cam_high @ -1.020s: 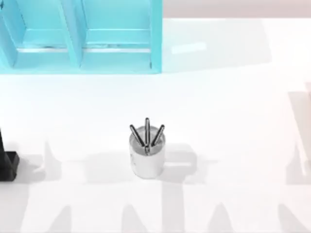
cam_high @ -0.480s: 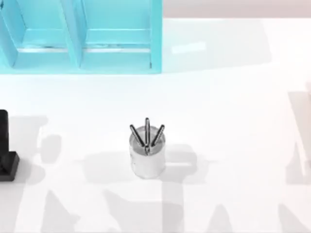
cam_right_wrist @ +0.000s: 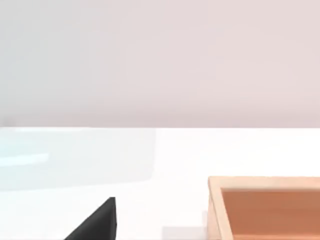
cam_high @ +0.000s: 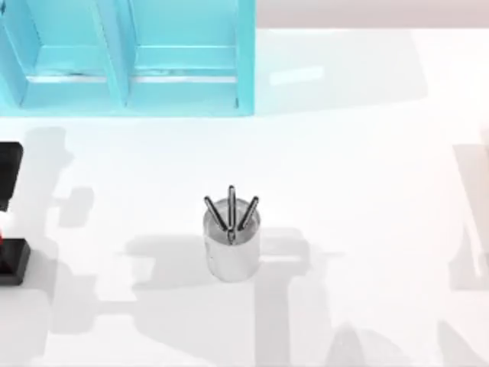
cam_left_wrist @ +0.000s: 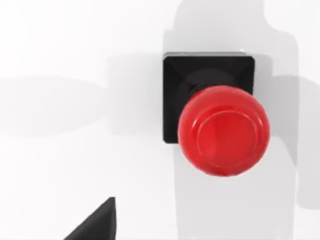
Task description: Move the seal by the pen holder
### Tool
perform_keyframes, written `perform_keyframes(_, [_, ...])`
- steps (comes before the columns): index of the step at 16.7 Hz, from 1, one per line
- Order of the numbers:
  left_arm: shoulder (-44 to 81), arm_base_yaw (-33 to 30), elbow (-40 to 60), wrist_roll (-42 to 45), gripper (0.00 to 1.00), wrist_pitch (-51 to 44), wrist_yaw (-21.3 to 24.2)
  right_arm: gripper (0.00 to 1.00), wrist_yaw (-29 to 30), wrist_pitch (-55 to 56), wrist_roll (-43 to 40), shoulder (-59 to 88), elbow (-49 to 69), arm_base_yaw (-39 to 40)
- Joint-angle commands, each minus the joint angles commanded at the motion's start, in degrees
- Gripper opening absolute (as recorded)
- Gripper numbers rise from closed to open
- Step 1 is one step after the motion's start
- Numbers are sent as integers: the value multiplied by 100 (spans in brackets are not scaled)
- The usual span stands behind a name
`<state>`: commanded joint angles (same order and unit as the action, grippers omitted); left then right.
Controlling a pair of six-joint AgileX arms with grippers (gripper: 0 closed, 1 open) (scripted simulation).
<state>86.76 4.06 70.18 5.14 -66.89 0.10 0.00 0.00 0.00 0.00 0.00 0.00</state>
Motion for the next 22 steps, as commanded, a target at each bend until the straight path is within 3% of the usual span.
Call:
perform_keyframes(4, [727, 36, 668, 50, 100, -565, -7, 100, 0, 0, 0, 0, 0, 0])
perform_keyframes(11, [778, 18, 608, 45, 100, -488, -7, 100, 0, 0, 0, 0, 0, 0])
perform_keyframes(19, [1255, 55, -783, 76, 100, 1426, -7, 100, 0, 0, 0, 0, 0, 0])
perform_keyframes(22, [1330, 60, -1011, 84, 100, 1685, -7, 100, 0, 0, 0, 0, 0, 0])
